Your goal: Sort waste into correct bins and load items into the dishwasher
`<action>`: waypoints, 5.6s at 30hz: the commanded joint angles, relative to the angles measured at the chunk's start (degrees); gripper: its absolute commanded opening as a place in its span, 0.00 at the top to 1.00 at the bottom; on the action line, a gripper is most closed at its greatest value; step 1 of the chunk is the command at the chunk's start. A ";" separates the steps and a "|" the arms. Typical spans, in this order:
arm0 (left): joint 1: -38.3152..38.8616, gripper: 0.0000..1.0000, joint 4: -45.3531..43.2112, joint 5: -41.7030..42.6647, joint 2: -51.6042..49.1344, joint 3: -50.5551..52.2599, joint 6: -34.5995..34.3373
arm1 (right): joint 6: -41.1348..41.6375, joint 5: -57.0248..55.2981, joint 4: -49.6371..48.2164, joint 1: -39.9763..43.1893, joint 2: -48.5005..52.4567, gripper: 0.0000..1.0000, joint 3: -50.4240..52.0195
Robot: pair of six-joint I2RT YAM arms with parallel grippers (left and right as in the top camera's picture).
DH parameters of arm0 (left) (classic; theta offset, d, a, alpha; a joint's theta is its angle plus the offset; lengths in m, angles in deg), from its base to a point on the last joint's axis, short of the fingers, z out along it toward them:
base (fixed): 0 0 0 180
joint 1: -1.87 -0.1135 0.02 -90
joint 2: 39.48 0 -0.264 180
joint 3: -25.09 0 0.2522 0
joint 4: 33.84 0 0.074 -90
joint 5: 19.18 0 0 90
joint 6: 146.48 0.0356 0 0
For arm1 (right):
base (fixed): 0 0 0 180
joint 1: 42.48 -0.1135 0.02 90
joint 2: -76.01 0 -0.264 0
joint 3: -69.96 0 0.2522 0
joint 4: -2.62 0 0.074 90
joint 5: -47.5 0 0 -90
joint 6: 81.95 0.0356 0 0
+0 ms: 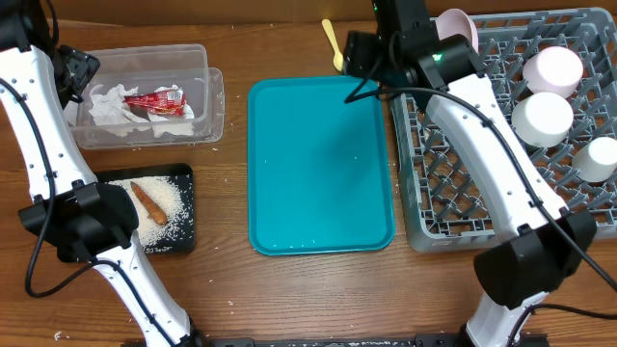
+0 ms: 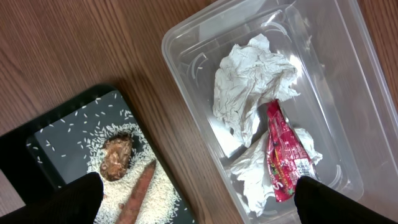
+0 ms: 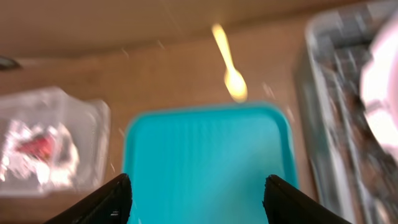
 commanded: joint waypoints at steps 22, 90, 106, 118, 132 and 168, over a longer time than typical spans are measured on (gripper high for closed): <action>0.24 0.00 -0.11 0.04 0.24 0.00 0.22 | -13.90 -6.14 -41.29 1.25 26.93 0.17 -1.75; 0.26 0.00 -0.11 0.04 0.24 0.00 0.22 | -19.65 -5.05 -26.40 2.08 47.95 0.10 -28.65; 0.26 0.00 -0.11 0.04 0.24 0.00 0.22 | -19.69 -6.43 -28.28 2.10 50.97 0.10 -28.65; 0.24 0.00 -0.11 0.04 0.24 0.00 0.22 | -19.63 -6.78 -27.71 2.10 51.23 0.22 -28.65; 0.24 0.00 -0.11 0.04 0.24 0.00 0.22 | -19.65 -6.84 -27.54 2.03 51.34 0.40 -28.65; 0.26 0.00 -0.11 0.04 0.24 0.00 0.22 | -25.64 -10.25 -26.86 0.26 51.34 0.64 -28.65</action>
